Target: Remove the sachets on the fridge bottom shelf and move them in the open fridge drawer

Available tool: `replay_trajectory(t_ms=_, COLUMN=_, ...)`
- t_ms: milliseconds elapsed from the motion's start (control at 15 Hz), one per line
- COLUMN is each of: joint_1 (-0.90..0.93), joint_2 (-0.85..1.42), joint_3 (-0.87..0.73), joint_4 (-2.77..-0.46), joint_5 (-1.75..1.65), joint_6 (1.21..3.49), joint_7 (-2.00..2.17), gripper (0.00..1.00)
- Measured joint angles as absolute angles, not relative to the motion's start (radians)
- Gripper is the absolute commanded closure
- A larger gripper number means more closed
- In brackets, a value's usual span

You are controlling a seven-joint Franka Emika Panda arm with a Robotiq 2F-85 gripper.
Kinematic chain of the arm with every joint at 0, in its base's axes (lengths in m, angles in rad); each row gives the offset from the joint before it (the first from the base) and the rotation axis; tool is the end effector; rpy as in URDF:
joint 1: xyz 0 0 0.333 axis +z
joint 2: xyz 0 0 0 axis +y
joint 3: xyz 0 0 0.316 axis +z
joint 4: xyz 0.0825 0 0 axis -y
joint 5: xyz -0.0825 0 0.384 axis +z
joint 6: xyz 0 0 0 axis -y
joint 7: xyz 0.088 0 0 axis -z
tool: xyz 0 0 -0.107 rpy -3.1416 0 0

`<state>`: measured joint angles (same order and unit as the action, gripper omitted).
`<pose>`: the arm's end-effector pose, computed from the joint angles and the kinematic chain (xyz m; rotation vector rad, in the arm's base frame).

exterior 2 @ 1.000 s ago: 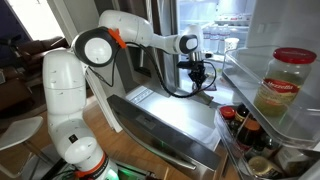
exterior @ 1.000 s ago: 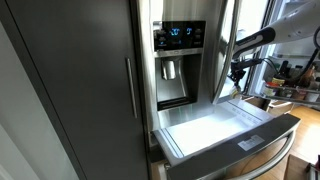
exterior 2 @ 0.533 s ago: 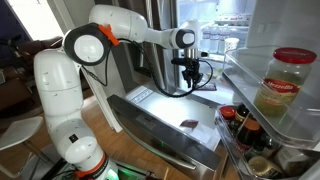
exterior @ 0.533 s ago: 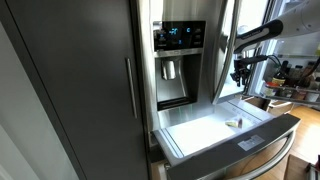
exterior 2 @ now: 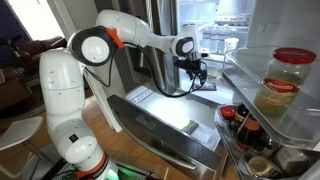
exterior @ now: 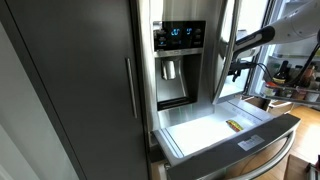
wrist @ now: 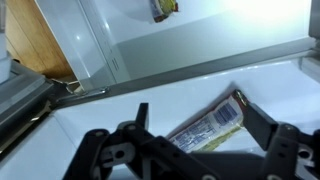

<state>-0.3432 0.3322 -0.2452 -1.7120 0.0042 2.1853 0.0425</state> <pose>0.5589 -0.3546 0.4155 2.8819 -0.9139 0.1896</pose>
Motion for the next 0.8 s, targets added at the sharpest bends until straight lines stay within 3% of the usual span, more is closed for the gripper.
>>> replay_trajectory(t_ms=400, joint_1=-0.343, joint_2=0.454, joint_3=-0.24, joint_4=-1.7, joint_5=0.051, joint_6=2.469, joint_7=0.093, gripper=0.0)
replay_trajectory(t_ms=800, joint_1=-0.345, joint_2=0.552, joint_3=-0.24, joint_4=-1.643, joint_5=0.07, joint_6=2.569, joint_7=0.114, gripper=0.0)
